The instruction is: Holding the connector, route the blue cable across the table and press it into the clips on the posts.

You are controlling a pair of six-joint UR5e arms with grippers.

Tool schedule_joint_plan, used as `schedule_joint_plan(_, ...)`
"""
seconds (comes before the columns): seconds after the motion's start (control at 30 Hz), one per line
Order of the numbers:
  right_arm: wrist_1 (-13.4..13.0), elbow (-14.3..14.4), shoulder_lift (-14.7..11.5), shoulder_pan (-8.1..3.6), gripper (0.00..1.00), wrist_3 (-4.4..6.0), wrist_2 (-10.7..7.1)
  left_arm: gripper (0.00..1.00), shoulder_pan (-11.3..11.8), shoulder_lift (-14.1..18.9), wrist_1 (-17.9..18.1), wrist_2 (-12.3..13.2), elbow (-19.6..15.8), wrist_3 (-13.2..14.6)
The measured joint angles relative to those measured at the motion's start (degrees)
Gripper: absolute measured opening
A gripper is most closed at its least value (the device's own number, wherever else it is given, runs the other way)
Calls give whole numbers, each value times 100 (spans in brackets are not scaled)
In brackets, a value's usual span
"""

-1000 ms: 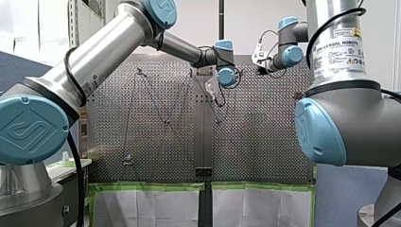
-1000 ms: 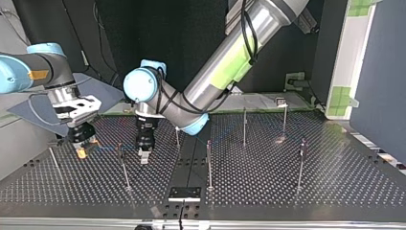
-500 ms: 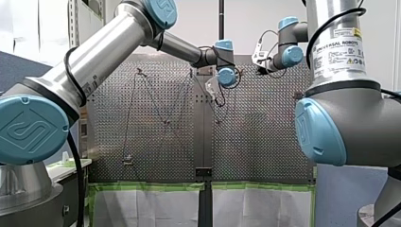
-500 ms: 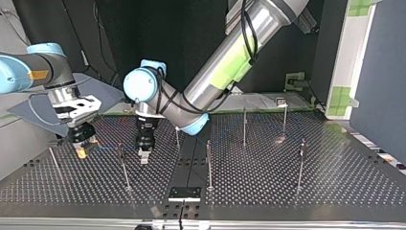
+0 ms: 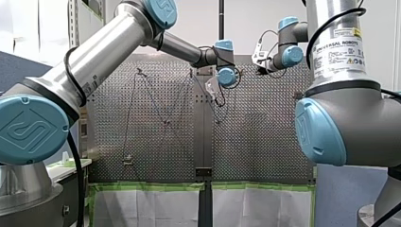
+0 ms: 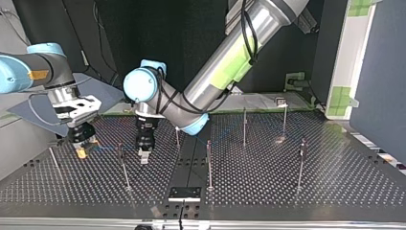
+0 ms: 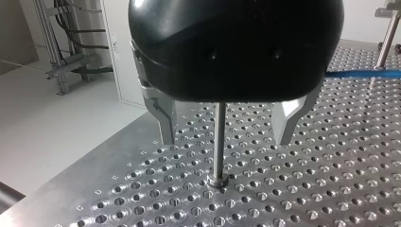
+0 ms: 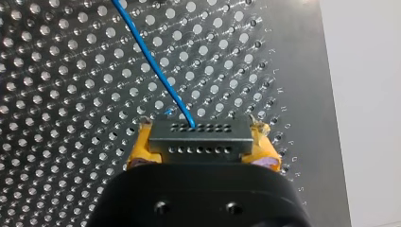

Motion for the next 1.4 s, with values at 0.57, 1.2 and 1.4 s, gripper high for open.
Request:
schedule_joint_plan(0.57,0,1,0,0,0,0,0,100,33,0,13,25,0,0)
schedule_joint_plan(1.2,0,0,0,1,0,0,0,100,154,-1,58,120,-3,0)
schedule_joint_plan(1.4,0,0,0,2,0,0,-1,100,241,-1,80,221,-9,0)
